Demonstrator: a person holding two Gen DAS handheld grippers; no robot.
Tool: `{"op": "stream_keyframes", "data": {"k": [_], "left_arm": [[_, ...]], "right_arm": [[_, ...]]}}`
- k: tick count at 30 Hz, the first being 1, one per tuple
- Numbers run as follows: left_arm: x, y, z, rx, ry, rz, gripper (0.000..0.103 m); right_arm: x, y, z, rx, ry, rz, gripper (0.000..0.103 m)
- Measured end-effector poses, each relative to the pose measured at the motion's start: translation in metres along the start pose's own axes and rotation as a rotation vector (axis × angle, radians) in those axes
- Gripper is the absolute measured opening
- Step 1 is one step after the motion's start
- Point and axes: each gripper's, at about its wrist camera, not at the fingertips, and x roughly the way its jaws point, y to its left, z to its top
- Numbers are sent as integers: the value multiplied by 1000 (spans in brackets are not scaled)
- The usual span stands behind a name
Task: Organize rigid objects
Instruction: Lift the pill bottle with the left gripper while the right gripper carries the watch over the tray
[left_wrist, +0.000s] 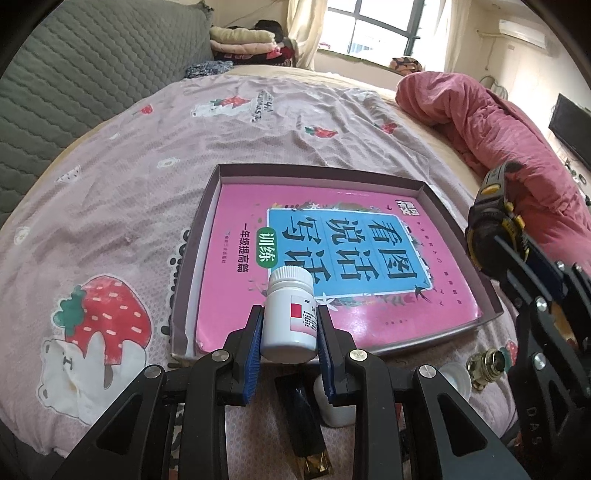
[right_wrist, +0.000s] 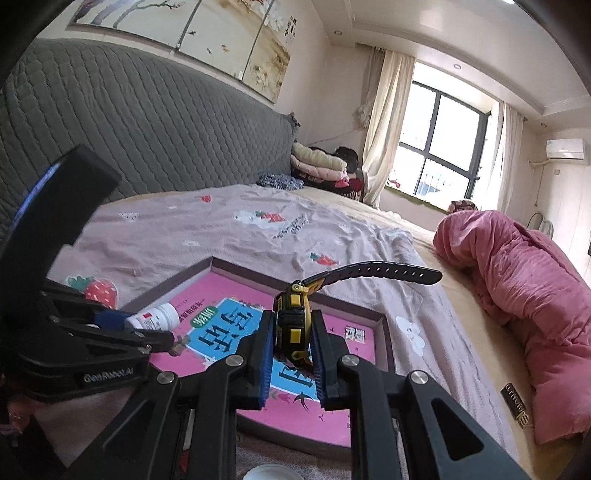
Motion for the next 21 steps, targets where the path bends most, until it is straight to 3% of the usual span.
{"op": "stream_keyframes", "data": {"k": [21], "left_arm": [[31,2,2,-7,48,5,27]], "right_arm": [[24,-11,-19,47,87,57,19]]}}
